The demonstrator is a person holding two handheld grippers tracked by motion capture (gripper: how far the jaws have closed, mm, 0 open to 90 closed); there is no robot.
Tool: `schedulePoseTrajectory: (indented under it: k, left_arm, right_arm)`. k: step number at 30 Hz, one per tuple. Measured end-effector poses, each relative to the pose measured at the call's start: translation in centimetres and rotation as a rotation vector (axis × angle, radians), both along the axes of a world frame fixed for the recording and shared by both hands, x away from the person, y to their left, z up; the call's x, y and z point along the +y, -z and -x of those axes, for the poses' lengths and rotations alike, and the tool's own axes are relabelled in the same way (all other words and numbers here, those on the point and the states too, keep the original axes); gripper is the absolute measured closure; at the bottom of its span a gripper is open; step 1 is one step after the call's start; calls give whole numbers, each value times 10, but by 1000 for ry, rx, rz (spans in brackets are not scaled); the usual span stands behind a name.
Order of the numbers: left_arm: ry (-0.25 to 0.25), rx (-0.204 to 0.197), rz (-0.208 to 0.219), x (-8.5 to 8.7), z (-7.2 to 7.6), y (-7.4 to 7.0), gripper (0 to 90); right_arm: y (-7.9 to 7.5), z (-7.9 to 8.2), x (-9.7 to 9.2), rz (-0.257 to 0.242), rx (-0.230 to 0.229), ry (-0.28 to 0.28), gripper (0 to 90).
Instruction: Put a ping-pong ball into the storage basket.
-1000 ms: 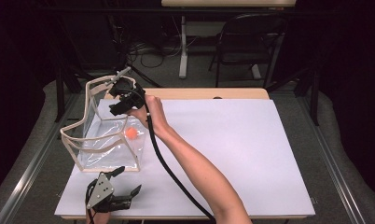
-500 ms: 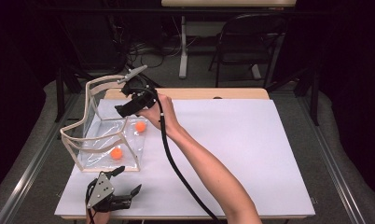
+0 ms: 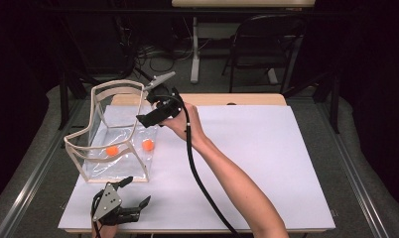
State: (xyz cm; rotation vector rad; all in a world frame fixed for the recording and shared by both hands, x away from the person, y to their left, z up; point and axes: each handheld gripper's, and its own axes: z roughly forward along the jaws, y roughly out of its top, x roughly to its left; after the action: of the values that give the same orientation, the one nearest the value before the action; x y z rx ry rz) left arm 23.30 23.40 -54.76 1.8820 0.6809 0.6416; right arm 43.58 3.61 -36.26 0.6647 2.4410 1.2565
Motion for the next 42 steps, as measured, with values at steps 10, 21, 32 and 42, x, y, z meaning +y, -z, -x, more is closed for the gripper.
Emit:
schedulePoseTrajectory:
  k: [10,21,32,42]
  left_arm:
    - [1,2,-1,0,1,0,157]
    - [-3,0,-4,1,1,0,157]
    - [-2,2,-3,1,1,0,157]
    - [-2,3,-4,1,1,0,157]
  right_arm:
    - [8,9,-23,29,15,1,41]
    - [24,19,-49,69,27,5,28]
    - [44,28,-74,82,47,-5,0]
    - [59,39,-89,109,57,-5,0]
